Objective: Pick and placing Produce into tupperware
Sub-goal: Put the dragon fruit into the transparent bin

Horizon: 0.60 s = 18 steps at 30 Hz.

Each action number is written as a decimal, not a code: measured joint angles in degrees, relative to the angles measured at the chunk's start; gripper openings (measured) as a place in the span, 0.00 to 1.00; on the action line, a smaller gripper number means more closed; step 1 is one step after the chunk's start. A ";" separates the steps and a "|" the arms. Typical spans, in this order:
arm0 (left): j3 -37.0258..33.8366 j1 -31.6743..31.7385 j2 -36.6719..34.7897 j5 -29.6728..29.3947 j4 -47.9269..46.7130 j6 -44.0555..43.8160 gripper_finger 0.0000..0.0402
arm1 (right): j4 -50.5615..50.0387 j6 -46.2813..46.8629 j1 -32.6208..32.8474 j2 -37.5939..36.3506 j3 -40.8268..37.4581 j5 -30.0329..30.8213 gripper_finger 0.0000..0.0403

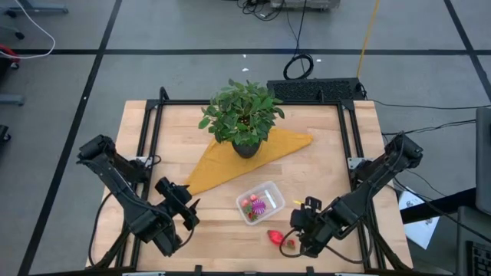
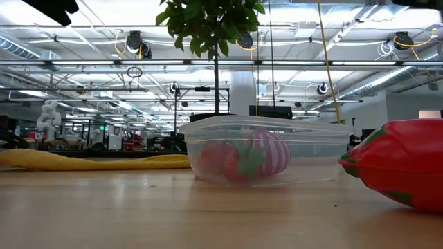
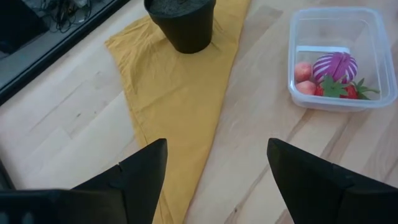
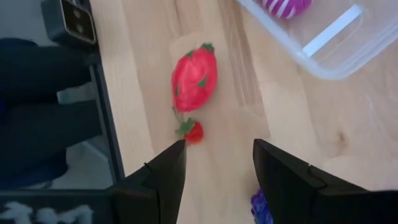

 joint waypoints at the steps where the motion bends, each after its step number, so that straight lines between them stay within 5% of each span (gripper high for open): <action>1: 0.00 0.00 0.00 0.00 0.00 0.00 0.70 | -0.14 0.02 0.00 -0.02 -0.26 -0.50 0.44; 9: 0.00 0.00 0.00 -0.02 -0.02 0.04 0.70 | 1.48 -2.02 0.00 -0.04 -2.24 -0.42 0.44; 18: -0.02 0.00 0.00 -0.02 0.00 0.07 0.70 | 20.57 -7.82 0.00 -0.04 -8.08 -0.40 0.44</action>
